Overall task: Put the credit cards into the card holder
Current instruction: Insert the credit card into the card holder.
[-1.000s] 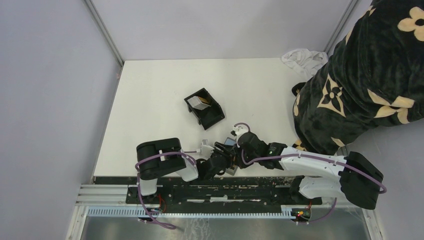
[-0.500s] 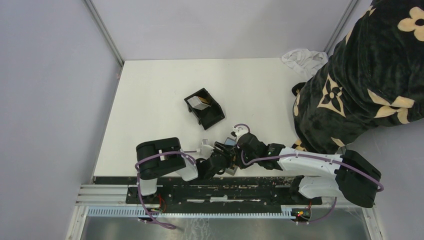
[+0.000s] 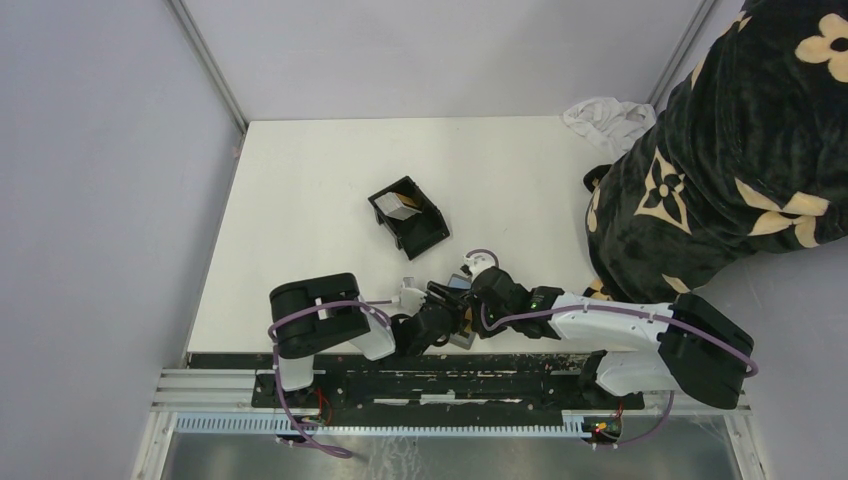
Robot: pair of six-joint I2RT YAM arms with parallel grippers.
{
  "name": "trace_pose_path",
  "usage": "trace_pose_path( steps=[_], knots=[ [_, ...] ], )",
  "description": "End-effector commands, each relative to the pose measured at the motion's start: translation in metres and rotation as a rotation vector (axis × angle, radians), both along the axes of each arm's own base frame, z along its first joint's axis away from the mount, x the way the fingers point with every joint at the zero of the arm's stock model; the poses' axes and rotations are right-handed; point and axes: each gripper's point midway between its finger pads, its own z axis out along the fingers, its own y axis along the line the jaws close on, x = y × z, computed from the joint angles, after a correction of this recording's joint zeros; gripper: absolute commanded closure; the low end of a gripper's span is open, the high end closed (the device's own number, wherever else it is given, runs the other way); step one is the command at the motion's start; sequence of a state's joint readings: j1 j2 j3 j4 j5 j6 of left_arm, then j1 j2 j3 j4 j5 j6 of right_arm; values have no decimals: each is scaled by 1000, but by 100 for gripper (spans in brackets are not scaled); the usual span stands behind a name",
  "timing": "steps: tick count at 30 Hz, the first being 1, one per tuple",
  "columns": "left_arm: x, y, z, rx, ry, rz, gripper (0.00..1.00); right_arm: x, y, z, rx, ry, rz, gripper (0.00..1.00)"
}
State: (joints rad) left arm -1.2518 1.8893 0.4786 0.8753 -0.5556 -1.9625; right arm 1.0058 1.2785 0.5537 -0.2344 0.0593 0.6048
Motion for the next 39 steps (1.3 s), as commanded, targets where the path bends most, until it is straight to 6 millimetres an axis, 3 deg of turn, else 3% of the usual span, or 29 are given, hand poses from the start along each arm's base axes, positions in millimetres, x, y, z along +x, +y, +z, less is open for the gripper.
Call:
trace_pose_path(
  steps=[1,11,25,39],
  knots=[
    [-70,93,-133,547,295,-149,35,15,19,8,52,-65,11,99],
    [-80,96,-137,578,315,-166,35,22,28,11,57,-80,19,99],
    [-88,115,-144,608,344,-154,34,35,43,28,92,-99,28,99],
    [-96,129,-146,642,369,-152,34,46,47,30,104,-89,39,99]
  ],
)
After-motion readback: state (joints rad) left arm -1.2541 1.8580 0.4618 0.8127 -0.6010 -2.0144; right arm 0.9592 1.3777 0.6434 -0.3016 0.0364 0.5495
